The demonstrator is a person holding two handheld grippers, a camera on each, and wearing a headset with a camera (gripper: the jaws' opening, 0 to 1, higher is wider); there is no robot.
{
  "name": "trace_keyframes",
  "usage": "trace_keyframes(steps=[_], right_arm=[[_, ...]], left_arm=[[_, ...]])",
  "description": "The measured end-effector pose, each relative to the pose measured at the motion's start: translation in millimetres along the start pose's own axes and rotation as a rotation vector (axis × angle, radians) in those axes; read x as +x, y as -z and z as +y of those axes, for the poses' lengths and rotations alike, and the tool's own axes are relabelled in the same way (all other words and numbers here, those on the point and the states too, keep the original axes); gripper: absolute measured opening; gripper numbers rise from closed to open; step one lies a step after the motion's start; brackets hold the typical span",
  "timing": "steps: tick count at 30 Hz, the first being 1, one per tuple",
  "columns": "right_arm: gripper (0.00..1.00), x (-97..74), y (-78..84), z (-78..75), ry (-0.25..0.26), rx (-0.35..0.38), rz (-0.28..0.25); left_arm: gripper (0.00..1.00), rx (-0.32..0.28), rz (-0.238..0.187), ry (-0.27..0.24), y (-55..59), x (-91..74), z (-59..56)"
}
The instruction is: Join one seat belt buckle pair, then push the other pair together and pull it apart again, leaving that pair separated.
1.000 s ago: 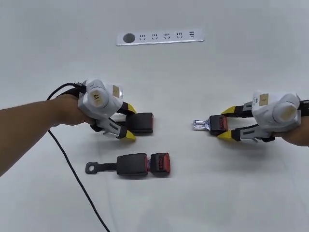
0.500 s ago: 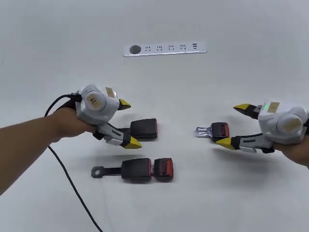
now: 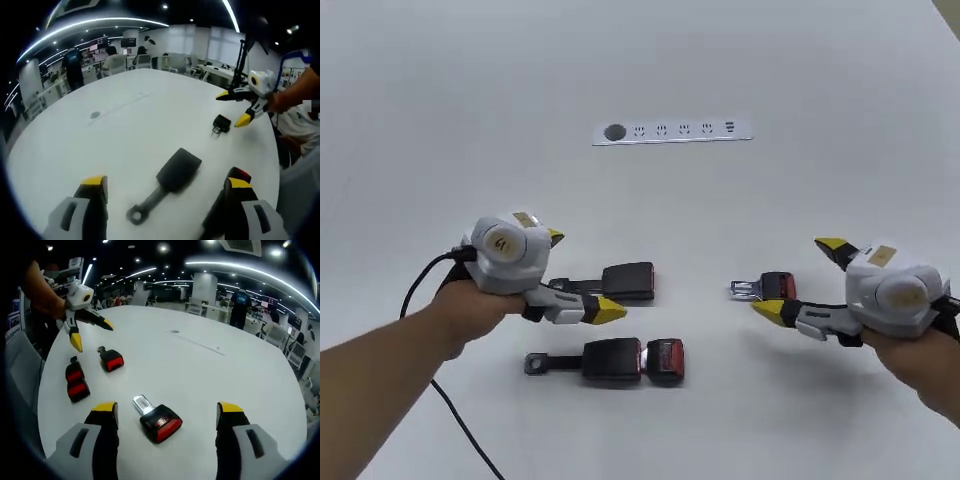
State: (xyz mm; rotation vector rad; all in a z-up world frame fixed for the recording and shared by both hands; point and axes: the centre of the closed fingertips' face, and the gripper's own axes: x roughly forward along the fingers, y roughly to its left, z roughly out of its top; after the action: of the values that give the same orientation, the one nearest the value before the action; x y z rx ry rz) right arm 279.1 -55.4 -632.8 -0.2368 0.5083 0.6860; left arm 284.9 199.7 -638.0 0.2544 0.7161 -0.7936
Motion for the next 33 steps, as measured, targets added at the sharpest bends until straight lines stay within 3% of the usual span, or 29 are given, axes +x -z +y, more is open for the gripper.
trace_keyframes(steps=[1, 5, 8, 12, 17, 20, 25, 33], right_arm=[[0.81, -2.0, -1.5, -0.1, 0.015, 0.001, -0.006], [0.85, -9.7, -3.9, 2.7, 0.068, 0.045, -0.023], [0.89, -15.6, -5.9, 8.2, 0.084, 0.046, -0.026], [0.93, -23.0, -10.7, 15.0, 0.091, 0.052, -0.035], [0.94, -32.7, -12.3, 31.7, 0.094, 0.052, -0.029], [0.94, -37.6, -13.7, 36.0, 0.101, 0.052, -0.04], [0.96, -48.5, -15.0, 48.6, 0.113, 0.053, -0.045], [0.96, -64.8, -9.7, 69.2, 0.12, 0.049, -0.049]], left_arm=[[1.0, -0.005, -0.018, -0.007, -2.7, -4.7, -6.8], [1.0, -0.039, -0.046, -0.026, -1.0, -16.0, -12.4], [1.0, -0.068, -0.06, -0.048, 0.3, -27.3, -15.9], [1.0, -0.122, -0.113, -0.077, -1.6, -45.0, -18.8], [1.0, -0.128, -0.125, -0.097, 10.8, -62.4, -19.2], [1.0, -0.117, -0.165, -0.121, 11.0, -76.9, -22.2], [1.0, -0.146, -0.173, -0.129, 27.6, -93.2, -28.7], [1.0, -0.191, -0.187, -0.139, 43.0, -110.6, -38.5]])
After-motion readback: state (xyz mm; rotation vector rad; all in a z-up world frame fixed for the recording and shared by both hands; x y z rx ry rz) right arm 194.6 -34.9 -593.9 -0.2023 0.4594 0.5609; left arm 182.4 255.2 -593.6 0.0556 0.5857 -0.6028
